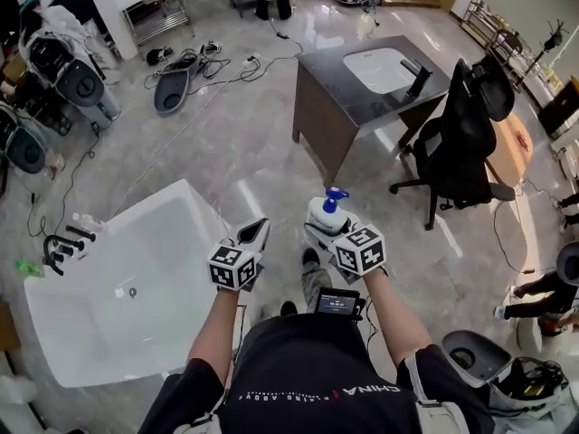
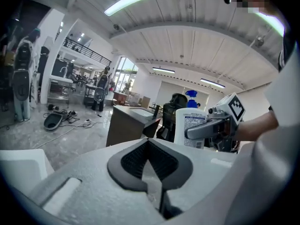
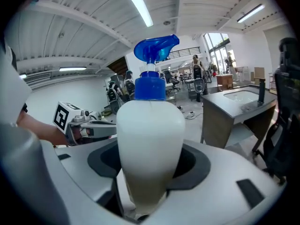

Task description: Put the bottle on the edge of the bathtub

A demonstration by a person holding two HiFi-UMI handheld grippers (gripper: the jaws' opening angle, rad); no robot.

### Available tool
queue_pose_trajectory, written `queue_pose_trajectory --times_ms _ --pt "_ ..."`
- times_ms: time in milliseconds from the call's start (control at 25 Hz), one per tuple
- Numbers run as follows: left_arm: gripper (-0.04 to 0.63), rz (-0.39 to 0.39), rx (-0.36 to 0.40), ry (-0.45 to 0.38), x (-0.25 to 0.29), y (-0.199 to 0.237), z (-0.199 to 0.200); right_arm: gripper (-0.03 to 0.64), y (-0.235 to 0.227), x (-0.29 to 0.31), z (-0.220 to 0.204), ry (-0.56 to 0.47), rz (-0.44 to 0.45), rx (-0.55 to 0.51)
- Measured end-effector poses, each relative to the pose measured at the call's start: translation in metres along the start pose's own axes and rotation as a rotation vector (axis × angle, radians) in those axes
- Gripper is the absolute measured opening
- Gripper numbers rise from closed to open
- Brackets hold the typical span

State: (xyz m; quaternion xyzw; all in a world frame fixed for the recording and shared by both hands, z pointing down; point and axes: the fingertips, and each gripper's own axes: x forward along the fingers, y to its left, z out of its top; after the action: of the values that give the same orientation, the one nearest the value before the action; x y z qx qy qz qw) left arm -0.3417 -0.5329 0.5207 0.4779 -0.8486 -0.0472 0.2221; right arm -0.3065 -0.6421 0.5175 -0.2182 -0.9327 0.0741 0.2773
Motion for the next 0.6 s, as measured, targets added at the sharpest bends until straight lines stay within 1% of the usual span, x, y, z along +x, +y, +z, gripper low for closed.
queue_pose_trajectory --times_ms 200,360,600 --pt "0.009 0.105 -0.031 -0.038 0.009 0.050 0.023 0.272 -0.010 0.058 0.037 0.022 0.105 -0.068" --pt "0.009 0.197 -0.054 -0.066 0.023 0.088 0.049 0.272 -0.023 0.101 0.077 0.030 0.198 -0.123" --pt "0.009 0.304 -0.081 -0.108 0.057 0.129 0.085 0.272 -0.049 0.150 0.124 0.045 0.317 -0.186"
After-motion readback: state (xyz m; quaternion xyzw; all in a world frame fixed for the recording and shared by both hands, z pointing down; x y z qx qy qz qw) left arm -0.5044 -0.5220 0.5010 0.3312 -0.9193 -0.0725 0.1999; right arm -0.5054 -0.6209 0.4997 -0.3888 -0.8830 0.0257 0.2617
